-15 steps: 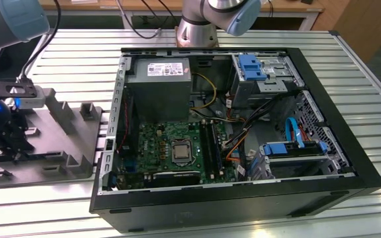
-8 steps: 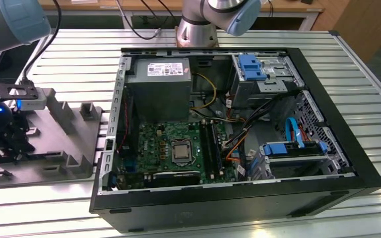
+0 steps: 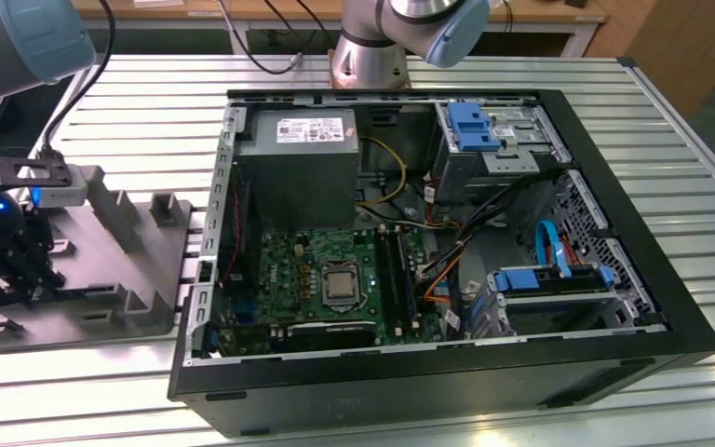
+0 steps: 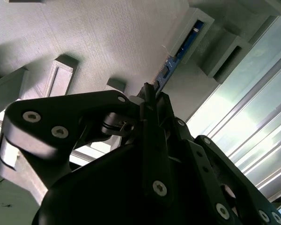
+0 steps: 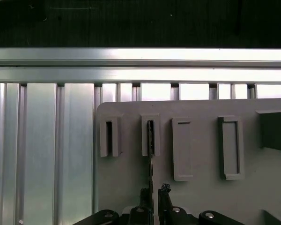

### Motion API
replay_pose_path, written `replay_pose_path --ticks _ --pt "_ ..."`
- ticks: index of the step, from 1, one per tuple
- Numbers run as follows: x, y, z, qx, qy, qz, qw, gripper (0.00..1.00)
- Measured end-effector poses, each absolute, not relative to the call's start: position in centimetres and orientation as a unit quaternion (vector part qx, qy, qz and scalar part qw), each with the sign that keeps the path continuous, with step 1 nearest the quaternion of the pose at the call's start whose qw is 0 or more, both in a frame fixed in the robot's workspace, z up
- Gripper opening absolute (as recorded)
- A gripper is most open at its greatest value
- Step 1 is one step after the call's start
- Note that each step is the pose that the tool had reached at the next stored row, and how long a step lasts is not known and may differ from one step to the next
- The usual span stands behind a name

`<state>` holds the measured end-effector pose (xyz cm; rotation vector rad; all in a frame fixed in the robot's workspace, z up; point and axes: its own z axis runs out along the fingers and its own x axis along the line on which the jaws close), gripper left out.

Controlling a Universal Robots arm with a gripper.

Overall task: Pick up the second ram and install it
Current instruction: 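Pick up the second ram and move it above second insertion slot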

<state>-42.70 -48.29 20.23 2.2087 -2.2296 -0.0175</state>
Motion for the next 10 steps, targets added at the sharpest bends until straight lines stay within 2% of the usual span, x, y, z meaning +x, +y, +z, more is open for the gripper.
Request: replay_pose_path --ticks 10 --pt "-42.70 -48.30 20.05 0.704 -0.710 -0.006 0.002 0.21"
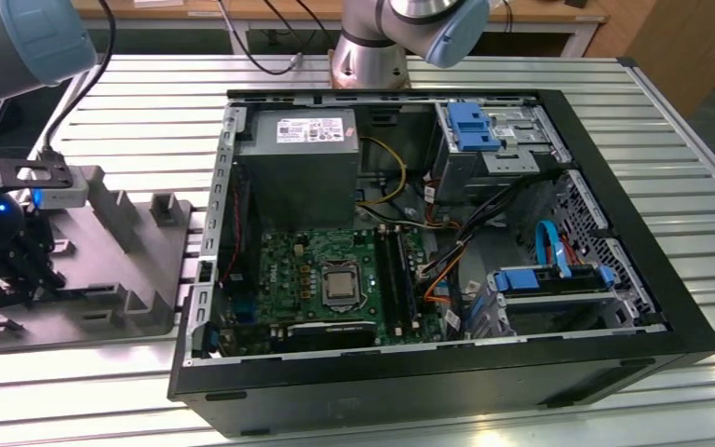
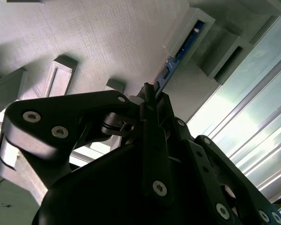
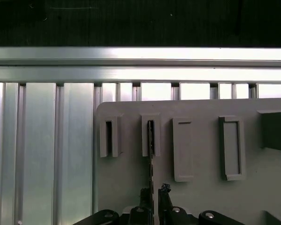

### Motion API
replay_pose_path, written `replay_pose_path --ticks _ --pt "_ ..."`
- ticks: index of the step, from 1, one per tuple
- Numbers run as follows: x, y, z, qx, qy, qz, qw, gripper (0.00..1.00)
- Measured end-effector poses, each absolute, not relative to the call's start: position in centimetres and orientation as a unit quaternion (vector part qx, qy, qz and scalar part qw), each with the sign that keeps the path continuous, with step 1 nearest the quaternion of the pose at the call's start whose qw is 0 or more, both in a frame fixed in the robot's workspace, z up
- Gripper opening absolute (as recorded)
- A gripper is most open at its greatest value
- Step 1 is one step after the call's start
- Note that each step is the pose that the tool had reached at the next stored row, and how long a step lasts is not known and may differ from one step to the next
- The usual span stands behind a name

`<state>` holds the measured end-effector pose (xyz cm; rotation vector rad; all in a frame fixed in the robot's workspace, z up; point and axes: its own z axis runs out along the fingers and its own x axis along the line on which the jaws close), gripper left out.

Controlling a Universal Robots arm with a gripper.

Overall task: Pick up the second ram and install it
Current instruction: 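Pick up the second ram and move it above second insertion slot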

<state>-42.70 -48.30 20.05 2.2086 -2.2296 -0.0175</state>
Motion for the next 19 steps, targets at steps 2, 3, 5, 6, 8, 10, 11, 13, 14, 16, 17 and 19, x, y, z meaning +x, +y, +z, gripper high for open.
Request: replay_pose_path --ticks 2,3,5,6,8,10,11,13,14,16,17,19 --pt "-42.70 -48.31 20.04 0.704 -0.710 -0.006 0.002 0.21" --pt "-42.70 -48.31 20.05 0.704 -0.710 -0.006 0.002 0.21" --pt "-42.70 -48.31 20.03 0.704 -0.710 -0.006 0.002 0.21" --pt "-42.70 -48.31 20.03 0.704 -0.710 -0.006 0.002 0.21" --pt "-42.70 -48.31 20.02 0.704 -0.710 -0.006 0.002 0.21" --pt "-42.70 -48.31 20.02 0.704 -0.710 -0.006 0.002 0.20" --pt "-42.70 -48.31 20.01 0.704 -0.710 -0.006 0.002 0.20" --pt "-42.70 -48.31 20.01 0.704 -0.710 -0.006 0.002 0.13" --pt "-42.70 -48.31 20.00 0.704 -0.710 -0.006 0.002 0.13" --pt "-42.70 -48.30 20.00 0.704 -0.710 -0.006 0.002 0.11" --pt "-42.70 -48.30 20.00 0.704 -0.710 -0.006 0.002 0.11" --pt "-42.70 -48.31 19.99 0.704 -0.710 -0.006 0.002 0.11"
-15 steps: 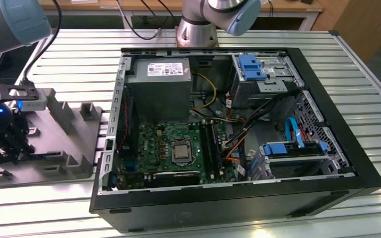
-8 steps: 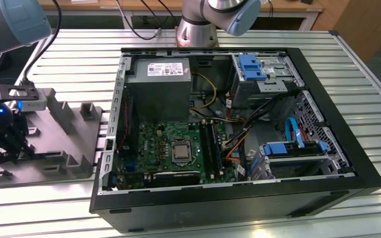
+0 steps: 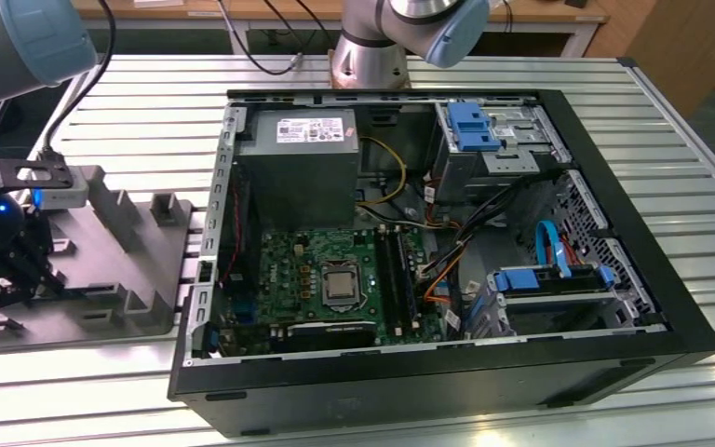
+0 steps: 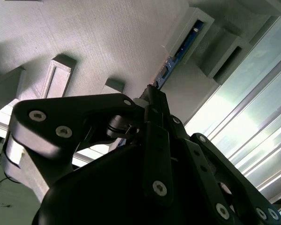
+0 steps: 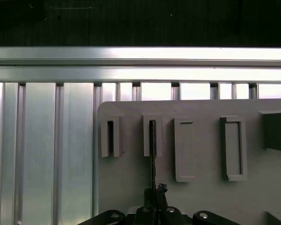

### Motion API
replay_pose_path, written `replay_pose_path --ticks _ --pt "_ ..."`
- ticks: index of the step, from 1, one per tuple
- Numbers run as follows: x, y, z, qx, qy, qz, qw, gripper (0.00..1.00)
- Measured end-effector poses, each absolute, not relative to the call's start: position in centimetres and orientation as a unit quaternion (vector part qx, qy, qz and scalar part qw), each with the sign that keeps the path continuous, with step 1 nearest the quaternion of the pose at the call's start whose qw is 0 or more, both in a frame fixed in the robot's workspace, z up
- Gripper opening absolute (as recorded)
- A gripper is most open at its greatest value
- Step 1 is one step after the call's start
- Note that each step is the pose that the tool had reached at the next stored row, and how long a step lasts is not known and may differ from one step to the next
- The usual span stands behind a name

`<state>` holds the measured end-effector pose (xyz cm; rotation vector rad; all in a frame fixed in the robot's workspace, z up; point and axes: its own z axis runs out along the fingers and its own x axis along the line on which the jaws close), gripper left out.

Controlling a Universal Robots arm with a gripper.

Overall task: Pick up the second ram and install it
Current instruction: 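Pick up the second ram and move it above second insertion slot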

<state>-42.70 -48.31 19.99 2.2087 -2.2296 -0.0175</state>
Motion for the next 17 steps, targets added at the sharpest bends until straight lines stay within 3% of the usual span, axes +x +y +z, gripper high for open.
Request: replay_pose_path --ticks 17 --pt "-42.69 -48.30 20.37 0.709 -0.705 -0.005 0.001 0.11"
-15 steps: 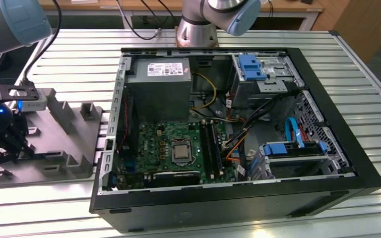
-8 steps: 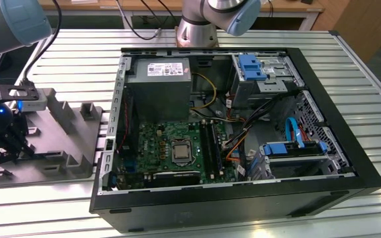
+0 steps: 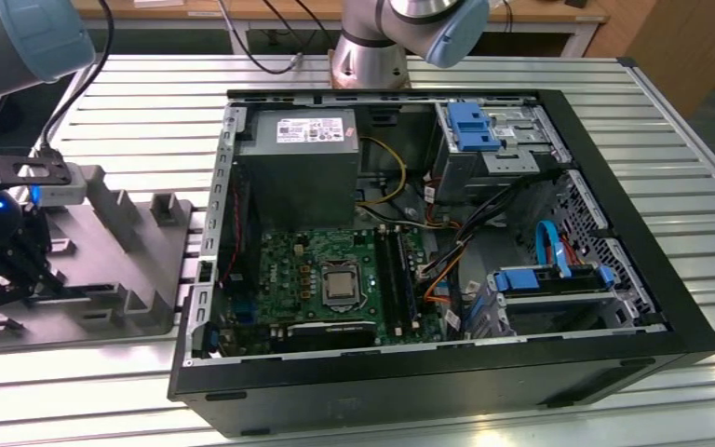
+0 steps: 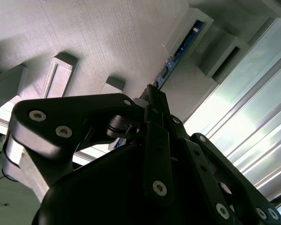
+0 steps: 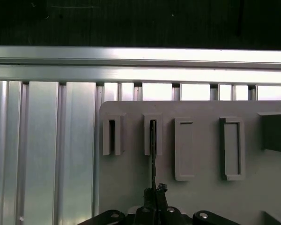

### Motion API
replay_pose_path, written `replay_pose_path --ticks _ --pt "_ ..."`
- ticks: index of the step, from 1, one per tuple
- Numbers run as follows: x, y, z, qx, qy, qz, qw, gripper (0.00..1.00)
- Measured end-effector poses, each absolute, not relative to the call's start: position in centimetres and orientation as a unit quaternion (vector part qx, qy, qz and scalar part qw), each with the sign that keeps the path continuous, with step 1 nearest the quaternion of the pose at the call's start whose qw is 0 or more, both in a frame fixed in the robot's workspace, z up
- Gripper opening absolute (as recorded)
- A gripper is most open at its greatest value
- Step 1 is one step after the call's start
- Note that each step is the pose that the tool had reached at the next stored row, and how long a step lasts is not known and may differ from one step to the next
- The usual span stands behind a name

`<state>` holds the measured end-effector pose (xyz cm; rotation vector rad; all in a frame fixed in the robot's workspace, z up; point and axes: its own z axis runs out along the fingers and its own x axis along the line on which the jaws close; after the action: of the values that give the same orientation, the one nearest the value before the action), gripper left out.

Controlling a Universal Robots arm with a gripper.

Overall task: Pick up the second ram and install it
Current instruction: 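Pick up the second ram and move it above second insertion slot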

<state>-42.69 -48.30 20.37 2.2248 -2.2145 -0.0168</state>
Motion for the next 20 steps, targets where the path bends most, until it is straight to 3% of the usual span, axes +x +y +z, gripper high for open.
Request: replay_pose_path --ticks 20 --pt "-42.70 -48.31 20.84 0.712 -0.702 -0.005 0.001 0.11"
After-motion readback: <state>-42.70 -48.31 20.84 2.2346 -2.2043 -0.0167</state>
